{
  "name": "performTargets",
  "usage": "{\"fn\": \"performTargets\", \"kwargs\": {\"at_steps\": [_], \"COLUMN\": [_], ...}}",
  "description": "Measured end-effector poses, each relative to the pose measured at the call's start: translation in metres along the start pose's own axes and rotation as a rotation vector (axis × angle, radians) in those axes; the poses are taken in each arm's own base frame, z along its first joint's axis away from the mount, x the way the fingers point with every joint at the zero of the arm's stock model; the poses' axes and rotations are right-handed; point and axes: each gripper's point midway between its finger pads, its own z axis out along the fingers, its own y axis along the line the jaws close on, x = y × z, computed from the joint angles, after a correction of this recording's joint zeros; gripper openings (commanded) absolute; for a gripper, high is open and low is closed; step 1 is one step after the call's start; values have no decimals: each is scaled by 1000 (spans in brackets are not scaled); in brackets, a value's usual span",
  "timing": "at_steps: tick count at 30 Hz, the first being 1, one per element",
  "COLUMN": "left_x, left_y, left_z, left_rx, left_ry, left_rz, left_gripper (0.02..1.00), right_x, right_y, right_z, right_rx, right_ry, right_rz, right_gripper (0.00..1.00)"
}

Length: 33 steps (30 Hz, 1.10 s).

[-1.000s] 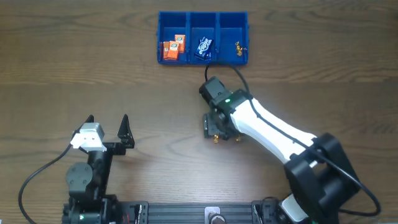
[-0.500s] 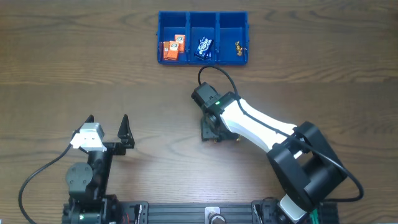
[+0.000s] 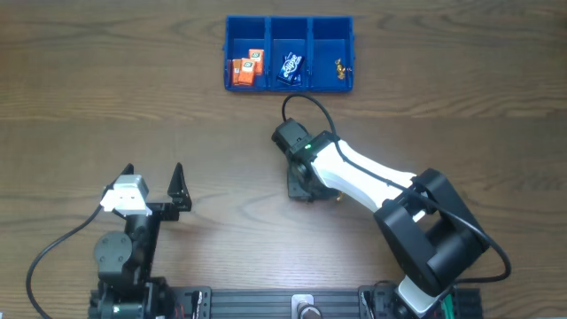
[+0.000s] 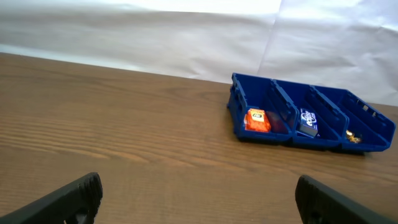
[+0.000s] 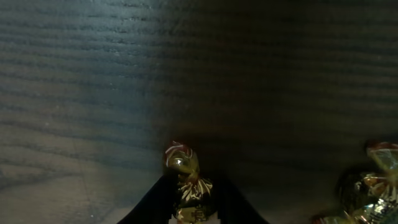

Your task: Sort Candies Into Trays

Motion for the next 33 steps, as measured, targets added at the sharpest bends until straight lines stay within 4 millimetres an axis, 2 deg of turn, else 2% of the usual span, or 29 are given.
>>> {"fn": "performTargets", "kwargs": {"at_steps": [6,8,9,11,12,14,15,17,18,20,23,25,26,27,31,33], "left_x": [0,0,0,0,0,0,0,0,0,0,0,0,0,0,0,0], "left_y": [0,0,0,0,0,0,0,0,0,0,0,0,0,0,0,0], "left_z": [0,0,0,0,0,0,0,0,0,0,0,0,0,0,0,0], "left_rx": [0,0,0,0,0,0,0,0,0,0,0,0,0,0,0,0], "left_ry": [0,0,-1,0,1,0,0,0,0,0,0,0,0,0,0,0], "left_rz": [0,0,0,0,0,0,0,0,0,0,0,0,0,0,0,0], "left_gripper": [998,998,998,996,998,998,996,996,998,998,998,996,998,998,998,998], "right_x": [2,-5,-30,-98,-133,-182,-206,-235,-252,-276,-300,-304,-305,-305,-303,-291], "right_y": [-1,-6,-7,-10,-16,-34,-42,-50,-52,-51,-54,-58,-60,-61,-63,-65], "right_z": [-2,-18,-42,-109,-150,-212,-238,-257,-256,-229,-161,-129,-123,-121,-123,-134], "right_rx": [9,36,23,-34,-57,-69,-64,-44,-33,-9,32,53,58,61,70,77], "right_ry": [9,18,-36,-208,-319,-503,-591,-680,-710,-708,-632,-585,-578,-575,-570,-553], "right_rz": [-1,-5,4,32,48,80,95,102,101,94,83,82,83,81,72,66], "right_gripper": [189,189,191,205,207,209,213,213,213,226,277,496,579,722,787,796]}}
